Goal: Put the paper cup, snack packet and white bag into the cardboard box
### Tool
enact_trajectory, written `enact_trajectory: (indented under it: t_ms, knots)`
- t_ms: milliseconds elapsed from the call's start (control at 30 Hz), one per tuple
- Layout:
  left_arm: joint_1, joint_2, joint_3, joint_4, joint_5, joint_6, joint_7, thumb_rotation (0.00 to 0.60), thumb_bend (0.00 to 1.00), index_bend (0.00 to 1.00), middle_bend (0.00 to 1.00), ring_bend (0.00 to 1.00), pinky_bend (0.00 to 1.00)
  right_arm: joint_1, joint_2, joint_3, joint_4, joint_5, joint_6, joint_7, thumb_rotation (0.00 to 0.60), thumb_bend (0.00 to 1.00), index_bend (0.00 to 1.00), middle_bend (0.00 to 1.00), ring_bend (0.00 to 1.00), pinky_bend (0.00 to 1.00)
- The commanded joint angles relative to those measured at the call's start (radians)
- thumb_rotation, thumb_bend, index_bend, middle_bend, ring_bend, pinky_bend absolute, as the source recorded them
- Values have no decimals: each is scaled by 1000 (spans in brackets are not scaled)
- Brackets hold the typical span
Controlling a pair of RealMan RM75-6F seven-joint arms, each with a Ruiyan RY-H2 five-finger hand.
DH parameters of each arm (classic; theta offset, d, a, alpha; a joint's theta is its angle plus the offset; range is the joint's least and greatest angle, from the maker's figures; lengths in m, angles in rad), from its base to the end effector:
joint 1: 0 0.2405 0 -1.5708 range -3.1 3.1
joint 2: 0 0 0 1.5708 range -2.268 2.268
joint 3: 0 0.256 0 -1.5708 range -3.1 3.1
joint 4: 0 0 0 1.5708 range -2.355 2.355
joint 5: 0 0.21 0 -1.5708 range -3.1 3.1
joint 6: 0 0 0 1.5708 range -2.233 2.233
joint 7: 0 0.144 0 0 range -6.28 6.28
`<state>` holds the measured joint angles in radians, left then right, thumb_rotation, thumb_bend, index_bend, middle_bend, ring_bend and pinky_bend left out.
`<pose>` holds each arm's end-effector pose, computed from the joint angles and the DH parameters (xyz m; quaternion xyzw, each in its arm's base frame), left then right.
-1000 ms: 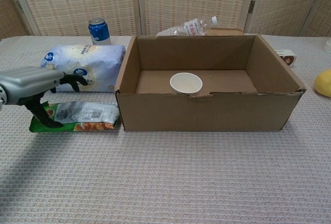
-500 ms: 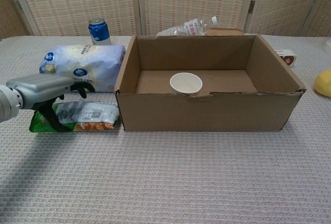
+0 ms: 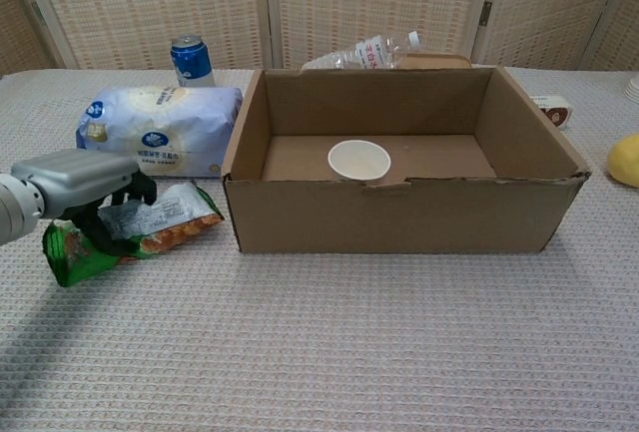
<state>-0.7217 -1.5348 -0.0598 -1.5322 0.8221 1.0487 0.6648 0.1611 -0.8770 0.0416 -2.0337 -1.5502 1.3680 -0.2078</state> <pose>-0.2000 0.3197 -0.0190 -0.7527 -0.3752 -0.2247 0.4922 -0.2232 -0.1881 0.1769 0.6668 -0.3679 0.3793 0.5255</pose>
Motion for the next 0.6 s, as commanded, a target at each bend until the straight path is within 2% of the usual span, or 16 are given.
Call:
enact_trajectory:
  t_ms: [33,233,600]
  knots:
    - [5,4,2,-3,8,10,0,600,333,661,704,628,755,0,0,0,-1,0,-1,-1,600,0,4,0,0,0]
    - [2,46,4,-38,0,8,28,600,394,787,847,756,861,0,0,0,-1,-1,1,0,600,0,4,0,0,0]
    - [-1,261,-18,-254,-34,56,75,600,431,812,898,795,896,-1,4,-1,-4,-5,3,6,600,0,3,0,0,0]
